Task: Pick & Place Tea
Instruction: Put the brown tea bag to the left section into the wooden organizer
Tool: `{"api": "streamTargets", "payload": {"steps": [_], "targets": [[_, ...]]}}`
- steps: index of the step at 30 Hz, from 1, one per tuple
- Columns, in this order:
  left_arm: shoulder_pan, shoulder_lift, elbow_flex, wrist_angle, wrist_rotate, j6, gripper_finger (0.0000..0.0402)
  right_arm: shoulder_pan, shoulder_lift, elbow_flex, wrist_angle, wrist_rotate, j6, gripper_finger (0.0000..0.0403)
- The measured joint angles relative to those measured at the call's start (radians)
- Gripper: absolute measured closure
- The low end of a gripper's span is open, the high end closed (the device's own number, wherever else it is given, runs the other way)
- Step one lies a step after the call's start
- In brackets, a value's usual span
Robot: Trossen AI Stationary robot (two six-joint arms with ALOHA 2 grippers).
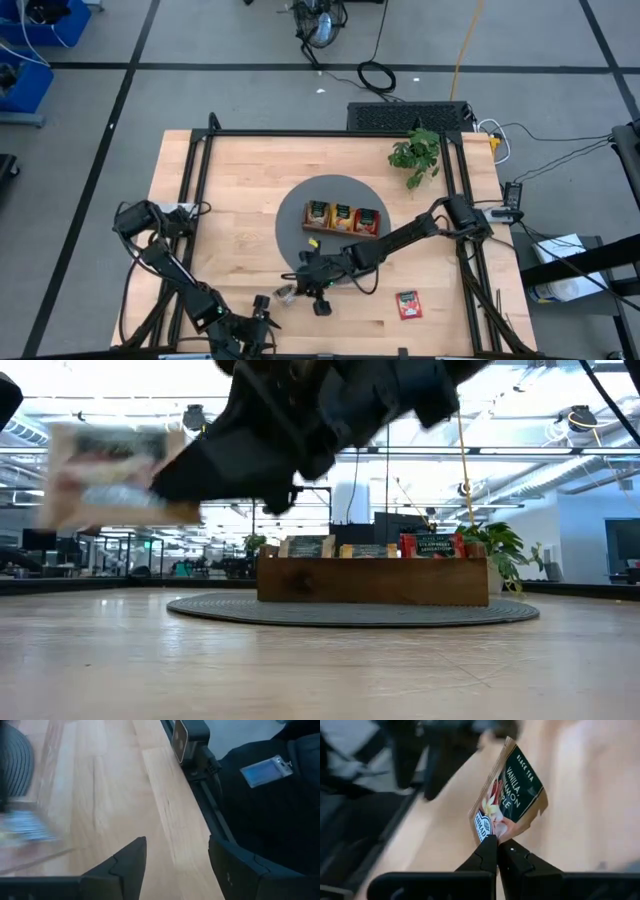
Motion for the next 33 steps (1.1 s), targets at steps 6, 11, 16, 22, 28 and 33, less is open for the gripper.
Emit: {"api": "streamTargets", "payload": {"steps": [6,11,16,22,28,33], "targets": [[0.001,0.0,0.0,-0.03,0.0,-0.001,0.019,-0.002,-0.132,-0.005,-0.068,0.286,-0.187,0.0403],[0.006,0.0,0.001,-0.058,0.0,-0.008,0.0188,-0.029,-0.268,-0.13,-0.049,0.511,-0.279,0.0403],[0.012,0.0,0.001,-0.108,-0.009,-0.004,0.0188,-0.142,-0.425,-0.378,0.126,0.594,-0.239,0.0403],[0.046,-0.001,0.001,-0.145,-0.018,0.008,0.0188,-0.293,-0.46,-0.615,0.394,0.445,-0.116,0.0403],[0.08,-0.002,0.001,-0.153,0.007,-0.005,0.0188,-0.292,-0.46,-0.652,0.394,0.416,-0.091,0.0403],[0.083,-0.002,0.001,-0.155,0.009,-0.007,0.0188,-0.257,-0.455,-0.649,0.413,0.416,-0.102,0.0403]]}}
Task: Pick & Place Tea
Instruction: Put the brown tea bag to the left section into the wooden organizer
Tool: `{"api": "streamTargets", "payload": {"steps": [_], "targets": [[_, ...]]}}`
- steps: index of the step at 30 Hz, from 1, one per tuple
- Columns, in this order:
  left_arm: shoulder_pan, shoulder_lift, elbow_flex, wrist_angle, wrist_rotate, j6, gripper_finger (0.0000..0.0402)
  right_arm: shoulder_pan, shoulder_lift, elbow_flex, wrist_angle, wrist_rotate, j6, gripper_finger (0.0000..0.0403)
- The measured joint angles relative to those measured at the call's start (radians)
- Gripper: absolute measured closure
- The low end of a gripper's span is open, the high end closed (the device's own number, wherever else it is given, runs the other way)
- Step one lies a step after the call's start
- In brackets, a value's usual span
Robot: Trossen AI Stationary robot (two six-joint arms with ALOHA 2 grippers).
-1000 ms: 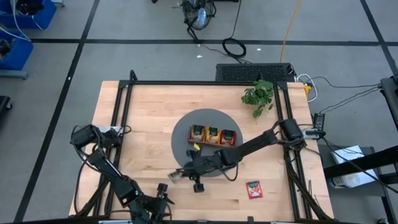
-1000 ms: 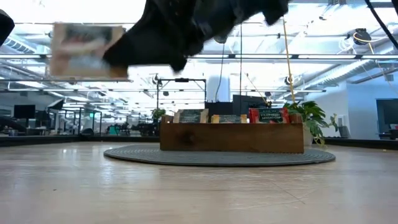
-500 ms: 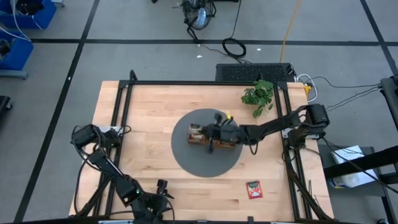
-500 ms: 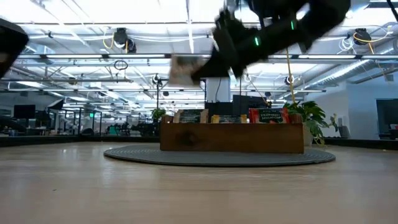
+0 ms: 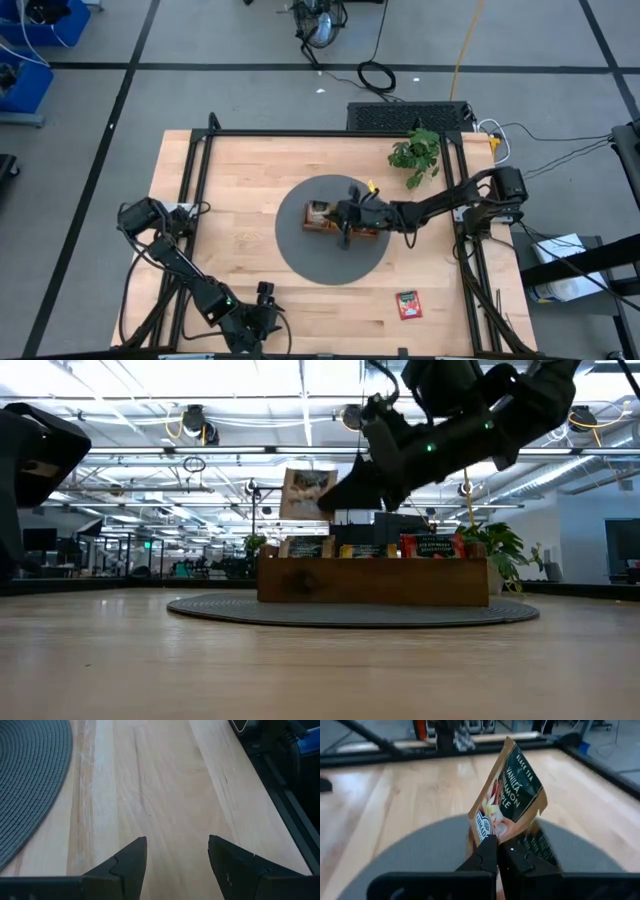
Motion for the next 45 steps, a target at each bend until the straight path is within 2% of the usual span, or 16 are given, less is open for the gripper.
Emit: {"api": "streamTargets", "payload": {"steps": [7,10,35,38,45], "targets": [[-0.003,0.0,0.0,-0.008,0.0,-0.037,0.0188,0.005,0.108,0.018,0.035,0.003,0.023,0.0403],[-0.003,0.0,0.001,-0.015,0.0,-0.04,0.0188,0.004,0.143,0.029,0.06,0.051,-0.002,0.0403],[-0.003,0.0,0.001,-0.023,-0.001,-0.051,0.0188,-0.01,0.142,0.032,-0.021,0.043,0.001,0.0401],[-0.003,0.0,0.001,-0.023,-0.001,-0.05,0.0188,-0.01,0.142,0.032,-0.022,0.0,0.011,0.0387],[-0.003,0.0,0.001,-0.023,-0.001,-0.05,0.0188,-0.01,0.142,0.032,-0.01,-0.001,0.031,0.0325]]}}
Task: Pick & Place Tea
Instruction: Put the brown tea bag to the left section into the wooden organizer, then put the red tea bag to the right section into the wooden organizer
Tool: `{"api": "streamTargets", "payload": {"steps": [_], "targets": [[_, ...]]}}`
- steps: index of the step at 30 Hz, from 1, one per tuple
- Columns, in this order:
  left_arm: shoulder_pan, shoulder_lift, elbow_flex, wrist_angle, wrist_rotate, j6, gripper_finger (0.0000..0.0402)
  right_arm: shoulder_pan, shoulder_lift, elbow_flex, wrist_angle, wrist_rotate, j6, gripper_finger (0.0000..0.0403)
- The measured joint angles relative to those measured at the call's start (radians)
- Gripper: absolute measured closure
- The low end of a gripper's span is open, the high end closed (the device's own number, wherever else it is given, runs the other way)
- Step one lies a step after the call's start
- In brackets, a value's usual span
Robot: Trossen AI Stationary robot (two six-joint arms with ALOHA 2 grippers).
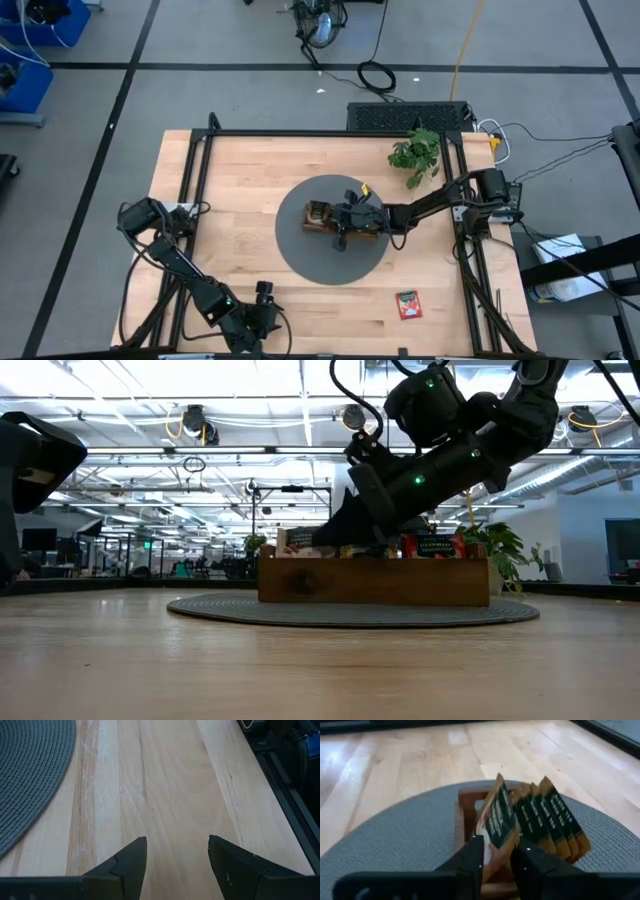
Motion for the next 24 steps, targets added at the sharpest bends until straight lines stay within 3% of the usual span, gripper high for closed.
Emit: {"api": "streamTargets", "payload": {"steps": [6,14,18,24], "targets": [[-0.002,0.0,0.0,-0.001,0.0,-0.016,0.0188,0.005,-0.023,-0.002,0.034,0.0,-0.042,0.0296],[-0.008,0.0,0.0,0.003,0.0,-0.002,0.0188,0.102,-0.227,-0.002,-0.09,0.001,-0.217,0.0298],[-0.008,0.0,0.0,0.011,-0.001,0.026,0.0188,0.206,-0.41,-0.001,-0.208,0.065,-0.257,0.031],[0.032,0.0,0.0,0.008,-0.076,0.03,0.0188,0.444,-0.638,-0.001,-0.54,0.155,-0.194,0.0342]]}}
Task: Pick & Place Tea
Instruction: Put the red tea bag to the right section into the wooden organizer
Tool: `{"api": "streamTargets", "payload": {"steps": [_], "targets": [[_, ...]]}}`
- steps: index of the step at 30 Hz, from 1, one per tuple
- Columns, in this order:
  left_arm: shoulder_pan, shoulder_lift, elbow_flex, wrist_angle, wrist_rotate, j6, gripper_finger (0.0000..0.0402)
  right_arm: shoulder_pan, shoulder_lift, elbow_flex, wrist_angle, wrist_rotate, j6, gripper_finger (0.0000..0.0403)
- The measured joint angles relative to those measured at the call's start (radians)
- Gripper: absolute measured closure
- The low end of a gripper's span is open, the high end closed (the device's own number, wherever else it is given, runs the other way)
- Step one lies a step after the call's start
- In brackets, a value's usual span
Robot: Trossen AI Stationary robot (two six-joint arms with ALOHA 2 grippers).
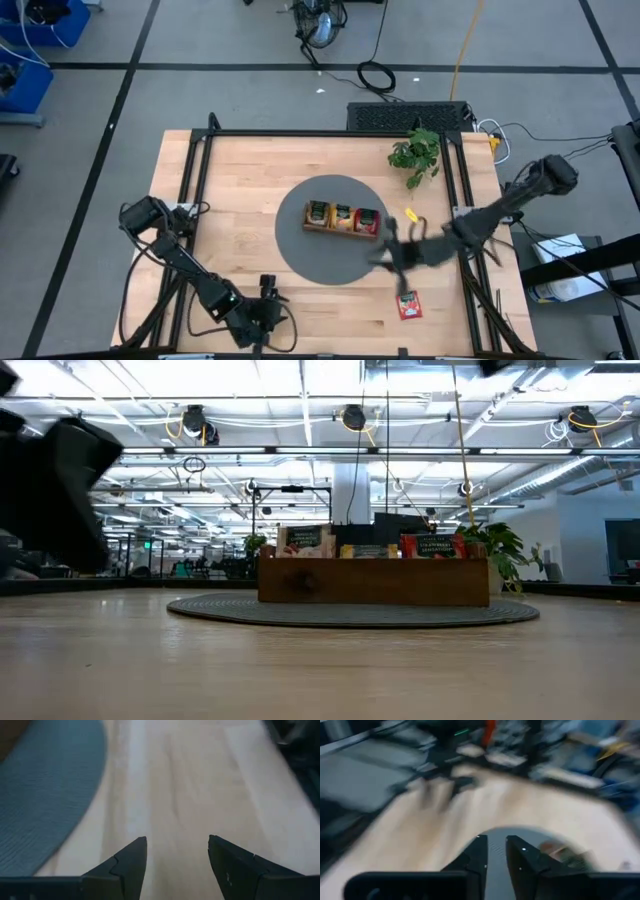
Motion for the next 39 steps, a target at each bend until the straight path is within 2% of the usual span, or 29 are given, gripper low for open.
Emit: {"api": "streamTargets", "payload": {"steps": [5,8,10,12,15,16,18,20,30,34,39], "targets": [[0.049,0.0,0.0,-0.008,0.059,0.004,0.0188,0.222,-0.026,0.0,-0.203,0.003,0.159,0.0392],[0.07,0.0,0.0,-0.005,0.105,0.03,0.0188,0.313,0.008,0.0,-0.204,0.001,0.331,0.0397],[0.085,0.0,0.0,0.012,0.167,0.091,0.0188,0.362,0.05,0.0,-0.188,0.002,0.446,0.0399],[0.107,0.0,0.005,0.064,0.22,0.216,0.0188,0.397,0.111,0.001,-0.182,0.001,0.539,0.0402],[0.146,0.0,0.044,0.18,0.265,0.377,0.0188,0.418,0.199,0.0,-0.193,-0.007,0.686,0.0402],[0.159,-0.001,0.061,0.192,0.295,0.407,0.0188,0.419,0.223,0.0,-0.187,-0.042,0.735,0.0402],[0.181,-0.001,0.083,0.183,0.357,0.436,0.0188,0.418,0.263,0.001,-0.183,-0.121,0.835,0.0402],[0.196,0.0,0.085,0.171,0.377,0.445,0.0188,0.42,0.296,0.015,-0.205,-0.16,0.922,0.0402],[0.205,0.0,0.085,-0.009,0.382,0.304,0.0188,0.424,0.328,0.081,-0.374,-0.183,1.241,0.0403],[0.2,0.0,0.085,-0.001,0.382,0.316,0.0188,0.419,0.328,0.081,-0.442,-0.303,1.417,0.0403],[0.2,0.0,0.085,-0.002,0.382,0.317,0.0188,0.439,0.328,0.081,-0.533,-0.357,1.586,0.0403]]}}
